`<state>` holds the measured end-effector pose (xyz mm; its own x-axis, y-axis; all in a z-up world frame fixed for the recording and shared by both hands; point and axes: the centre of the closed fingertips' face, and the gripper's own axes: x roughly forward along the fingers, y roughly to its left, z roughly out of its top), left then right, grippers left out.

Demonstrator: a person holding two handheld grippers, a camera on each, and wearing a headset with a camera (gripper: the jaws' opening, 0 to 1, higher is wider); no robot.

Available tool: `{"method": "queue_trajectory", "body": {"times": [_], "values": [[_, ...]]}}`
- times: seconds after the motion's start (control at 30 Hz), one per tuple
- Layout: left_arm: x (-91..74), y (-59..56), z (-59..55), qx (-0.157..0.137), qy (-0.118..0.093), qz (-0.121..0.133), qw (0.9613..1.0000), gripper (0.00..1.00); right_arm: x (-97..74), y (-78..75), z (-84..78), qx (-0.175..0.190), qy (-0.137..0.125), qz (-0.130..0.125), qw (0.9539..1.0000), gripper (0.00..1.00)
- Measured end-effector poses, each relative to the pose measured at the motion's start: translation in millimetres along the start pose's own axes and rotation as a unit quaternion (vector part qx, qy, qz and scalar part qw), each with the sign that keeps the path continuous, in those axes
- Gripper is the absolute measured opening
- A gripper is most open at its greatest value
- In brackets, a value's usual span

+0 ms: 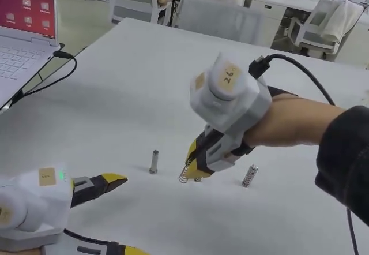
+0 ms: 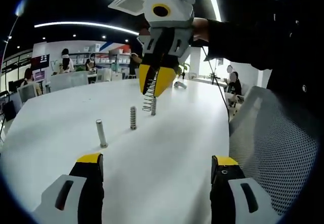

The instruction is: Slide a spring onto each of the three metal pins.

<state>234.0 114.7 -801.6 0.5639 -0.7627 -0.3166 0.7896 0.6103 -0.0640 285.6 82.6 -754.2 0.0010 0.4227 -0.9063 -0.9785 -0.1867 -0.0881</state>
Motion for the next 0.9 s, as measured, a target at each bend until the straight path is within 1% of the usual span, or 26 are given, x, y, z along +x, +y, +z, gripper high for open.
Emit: {"method": "queue_trajectory", "body": {"times": [0.1,0.23,0.27,0.43,0.63,0.7,0.9], "values": [[0.2,0.0,-1.2,-0.001,0.001,0.000,1.0000,0.85,1.0,-12.6,6.3,0.002,-0.003,-0.004,1.0000,0.08],[0.5,0.2,-1.8,0.000,0.002,-0.001,1.0000,0.85,1.6,-23.3,12.9,0.002,-0.007,-0.010,0.9999,0.08],[0.5,0.3,-1.8,0.001,0.002,0.000,1.0000,0.85,2.8,-31.1,16.2,0.002,-0.009,-0.014,0.9999,0.08],[0.6,1.2,-1.6,0.002,0.001,0.001,1.0000,0.84,7.1,-47.6,24.6,0.003,-0.015,-0.020,0.9997,0.08],[-1.1,2.4,-2.4,0.001,0.001,0.005,1.0000,0.84,15.2,-52.4,32.8,0.002,-0.016,-0.018,0.9997,0.08],[-2.0,2.2,-2.7,0.001,0.001,0.005,1.0000,0.84,21.4,-55.2,33.9,0.002,-0.015,-0.016,0.9998,0.08],[-3.1,1.6,-3.0,0.002,0.002,0.005,1.0000,0.83,29.5,-57.6,35.5,0.009,-0.014,-0.013,0.9998,0.08]]}}
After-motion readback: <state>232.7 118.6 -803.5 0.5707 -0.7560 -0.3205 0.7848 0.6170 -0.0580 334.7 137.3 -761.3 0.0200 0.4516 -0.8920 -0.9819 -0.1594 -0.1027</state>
